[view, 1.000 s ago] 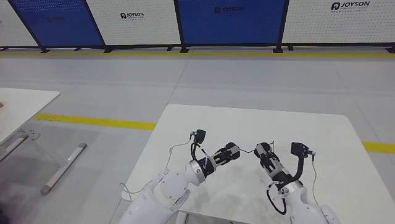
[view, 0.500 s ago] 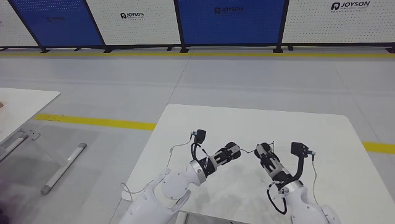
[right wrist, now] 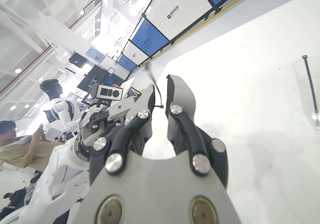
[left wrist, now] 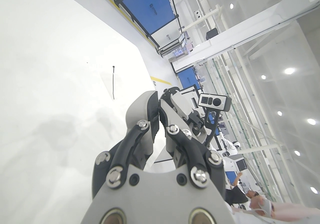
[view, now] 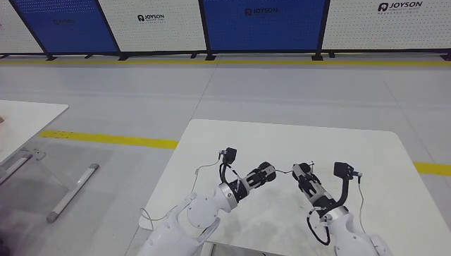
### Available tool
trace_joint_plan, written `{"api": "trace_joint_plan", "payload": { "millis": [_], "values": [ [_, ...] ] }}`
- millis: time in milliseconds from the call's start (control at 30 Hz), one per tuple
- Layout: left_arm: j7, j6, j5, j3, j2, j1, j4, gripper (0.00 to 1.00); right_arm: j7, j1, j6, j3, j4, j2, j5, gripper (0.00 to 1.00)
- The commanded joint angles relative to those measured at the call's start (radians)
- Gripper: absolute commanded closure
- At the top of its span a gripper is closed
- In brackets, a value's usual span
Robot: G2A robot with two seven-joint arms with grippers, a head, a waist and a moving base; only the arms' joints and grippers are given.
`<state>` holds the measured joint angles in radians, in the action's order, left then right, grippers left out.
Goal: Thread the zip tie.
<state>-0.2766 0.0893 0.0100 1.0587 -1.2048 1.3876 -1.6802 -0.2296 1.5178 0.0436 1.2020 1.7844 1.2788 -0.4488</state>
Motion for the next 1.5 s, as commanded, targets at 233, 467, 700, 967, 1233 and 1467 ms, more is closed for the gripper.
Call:
{"api": "trace_joint_plan", "payload": {
  "millis": [233, 467, 700, 967, 1233, 1467],
  "values": [
    [0.009, -0.006, -0.005, 0.002, 0.000, -0.001, 0.004, 1.00, -0.008, 0.004, 0.007, 0.000, 0.003, -0.001, -0.014, 0.71],
    [0.007, -0.005, -0.006, 0.003, 0.000, -0.003, 0.007, 1.00, -0.002, 0.011, 0.008, -0.011, 0.003, -0.002, -0.051, 0.71],
    [0.006, -0.001, -0.011, 0.008, 0.001, -0.002, 0.009, 1.00, 0.000, 0.016, 0.010, -0.012, 0.005, -0.003, -0.061, 0.82],
    [0.000, 0.005, -0.016, 0.013, 0.003, 0.001, 0.009, 1.00, 0.007, 0.017, 0.008, -0.015, 0.006, -0.002, -0.062, 1.00],
    [-0.036, 0.032, 0.001, 0.012, 0.007, 0.002, 0.006, 1.00, -0.052, 0.006, 0.011, -0.012, 0.000, -0.003, -0.021, 1.00],
    [-0.034, 0.030, 0.017, 0.012, 0.009, 0.001, 0.002, 1.00, -0.135, -0.010, 0.018, 0.001, -0.010, -0.006, 0.045, 1.00]
  ]
}}
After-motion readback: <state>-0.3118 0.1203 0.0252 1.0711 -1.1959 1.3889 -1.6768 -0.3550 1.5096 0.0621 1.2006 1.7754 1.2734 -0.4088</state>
